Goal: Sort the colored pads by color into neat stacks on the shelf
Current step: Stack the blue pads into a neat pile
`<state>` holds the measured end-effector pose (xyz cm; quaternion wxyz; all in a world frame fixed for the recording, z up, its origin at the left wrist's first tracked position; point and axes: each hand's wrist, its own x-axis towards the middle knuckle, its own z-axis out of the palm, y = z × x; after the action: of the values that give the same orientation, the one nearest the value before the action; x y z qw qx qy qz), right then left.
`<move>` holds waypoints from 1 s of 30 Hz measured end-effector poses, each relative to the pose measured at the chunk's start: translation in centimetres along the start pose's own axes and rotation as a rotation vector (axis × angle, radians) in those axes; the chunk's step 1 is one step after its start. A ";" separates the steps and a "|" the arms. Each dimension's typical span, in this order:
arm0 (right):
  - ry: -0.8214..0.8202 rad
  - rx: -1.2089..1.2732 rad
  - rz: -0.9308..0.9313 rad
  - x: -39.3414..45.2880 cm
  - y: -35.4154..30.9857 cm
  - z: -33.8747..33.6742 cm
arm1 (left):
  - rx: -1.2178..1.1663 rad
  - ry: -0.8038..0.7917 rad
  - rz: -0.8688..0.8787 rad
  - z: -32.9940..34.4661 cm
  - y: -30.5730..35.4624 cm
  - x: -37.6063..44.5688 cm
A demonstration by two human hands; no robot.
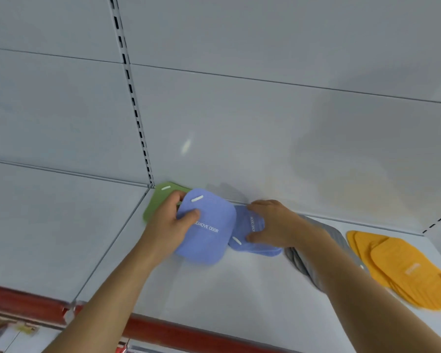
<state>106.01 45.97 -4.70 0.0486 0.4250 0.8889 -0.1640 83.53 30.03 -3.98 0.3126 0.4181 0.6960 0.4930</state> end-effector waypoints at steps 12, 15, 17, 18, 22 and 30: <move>0.210 -0.018 -0.051 1.8 0.5 -0.4 | 0.035 0.021 -0.001 -0.7 -0.5 0.2; 0.349 0.009 -0.079 -0.1 0.5 -1.4 | -0.018 0.044 -0.003 -0.5 -0.5 0.4; 0.553 0.138 -0.063 -2.2 0.4 -2.9 | -0.052 0.073 -0.008 -0.5 -0.1 0.4; 0.639 0.260 -0.035 -3.5 0.2 -3.6 | -0.063 0.086 -0.014 -0.5 0.0 0.5; 0.753 0.831 0.078 -7.3 -1.4 -4.2 | -0.192 0.083 -0.025 0.2 0.6 1.0; 0.624 1.257 0.196 -5.9 -6.1 2.0 | -0.492 -0.177 -0.160 3.7 2.4 0.4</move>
<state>104.97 37.38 -3.72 -0.4485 0.4779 0.5558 -0.5114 87.18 32.34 -2.87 0.5025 0.3147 0.5562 0.5824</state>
